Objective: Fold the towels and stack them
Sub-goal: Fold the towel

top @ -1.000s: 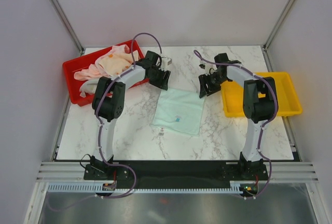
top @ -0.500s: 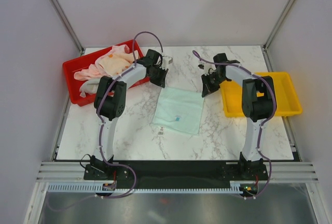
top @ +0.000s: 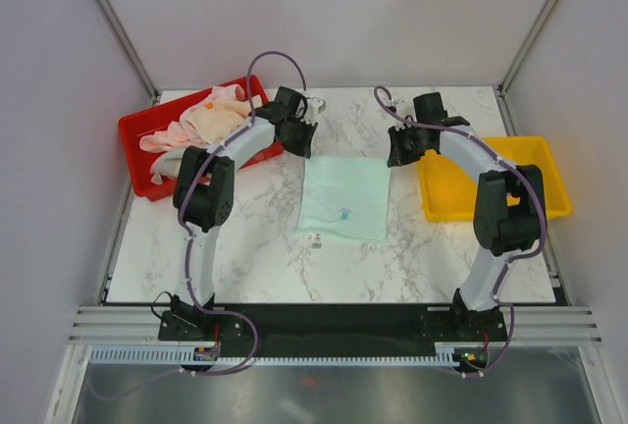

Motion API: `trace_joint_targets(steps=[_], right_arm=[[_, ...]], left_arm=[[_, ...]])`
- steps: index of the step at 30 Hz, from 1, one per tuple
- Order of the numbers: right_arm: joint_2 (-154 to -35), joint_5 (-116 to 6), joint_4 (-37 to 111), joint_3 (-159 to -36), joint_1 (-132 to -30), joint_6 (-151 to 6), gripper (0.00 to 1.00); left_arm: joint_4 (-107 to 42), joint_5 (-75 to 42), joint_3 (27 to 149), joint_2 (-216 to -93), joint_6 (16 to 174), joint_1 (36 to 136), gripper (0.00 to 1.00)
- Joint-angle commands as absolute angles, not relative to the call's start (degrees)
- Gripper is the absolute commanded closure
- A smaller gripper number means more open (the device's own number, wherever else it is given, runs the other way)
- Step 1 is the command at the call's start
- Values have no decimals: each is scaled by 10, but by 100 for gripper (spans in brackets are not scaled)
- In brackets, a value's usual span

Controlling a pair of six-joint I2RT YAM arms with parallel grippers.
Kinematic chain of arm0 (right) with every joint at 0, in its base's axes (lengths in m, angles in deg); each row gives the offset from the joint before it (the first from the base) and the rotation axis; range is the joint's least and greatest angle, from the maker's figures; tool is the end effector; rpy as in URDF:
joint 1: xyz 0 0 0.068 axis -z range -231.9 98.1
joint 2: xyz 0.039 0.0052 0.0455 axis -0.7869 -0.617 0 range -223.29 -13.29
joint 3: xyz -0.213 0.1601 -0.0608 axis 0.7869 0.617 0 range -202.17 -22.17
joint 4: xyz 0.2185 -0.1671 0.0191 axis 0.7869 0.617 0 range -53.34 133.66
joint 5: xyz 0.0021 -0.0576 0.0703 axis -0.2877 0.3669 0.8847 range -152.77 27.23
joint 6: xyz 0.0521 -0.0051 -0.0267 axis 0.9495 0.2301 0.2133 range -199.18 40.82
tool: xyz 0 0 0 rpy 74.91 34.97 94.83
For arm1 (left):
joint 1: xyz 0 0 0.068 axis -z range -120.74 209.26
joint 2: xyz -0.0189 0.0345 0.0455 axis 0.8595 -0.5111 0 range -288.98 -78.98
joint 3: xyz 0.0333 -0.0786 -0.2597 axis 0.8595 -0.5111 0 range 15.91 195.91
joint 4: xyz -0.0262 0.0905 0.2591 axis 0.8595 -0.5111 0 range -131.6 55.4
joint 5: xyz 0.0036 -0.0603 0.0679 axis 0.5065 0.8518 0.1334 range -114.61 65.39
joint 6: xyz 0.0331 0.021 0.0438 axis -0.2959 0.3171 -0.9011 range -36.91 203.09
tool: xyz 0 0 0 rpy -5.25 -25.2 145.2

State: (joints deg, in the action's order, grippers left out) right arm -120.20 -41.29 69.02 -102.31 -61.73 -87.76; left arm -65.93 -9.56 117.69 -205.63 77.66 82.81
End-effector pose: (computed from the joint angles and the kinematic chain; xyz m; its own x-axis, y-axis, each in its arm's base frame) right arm 0.4058 0.0861 0.2053 -0.7849 -0.2767 -0.5544 -0.4662 0.8531 0.2342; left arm 0.4568 -0.2112 0.1751 -0.7093 0.4088 -0.5742 0.5879 0.7925 -0.1621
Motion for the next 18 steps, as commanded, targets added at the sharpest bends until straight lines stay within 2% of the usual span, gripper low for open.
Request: trace_joint_targets(steps=[1, 13, 18], right_arm=[[-1152, -453, 646, -995, -629, -836, 100], [-1001, -566, 617, -840, -691, -714, 100], [-951, -553, 596, -760, -697, -667, 100]], left_arm=[[-655, -124, 1164, -1979, 802, 826, 98], [-611, -171, 975, -1834, 825, 864, 98], [-604, -211, 905, -1794, 844, 895, 98]])
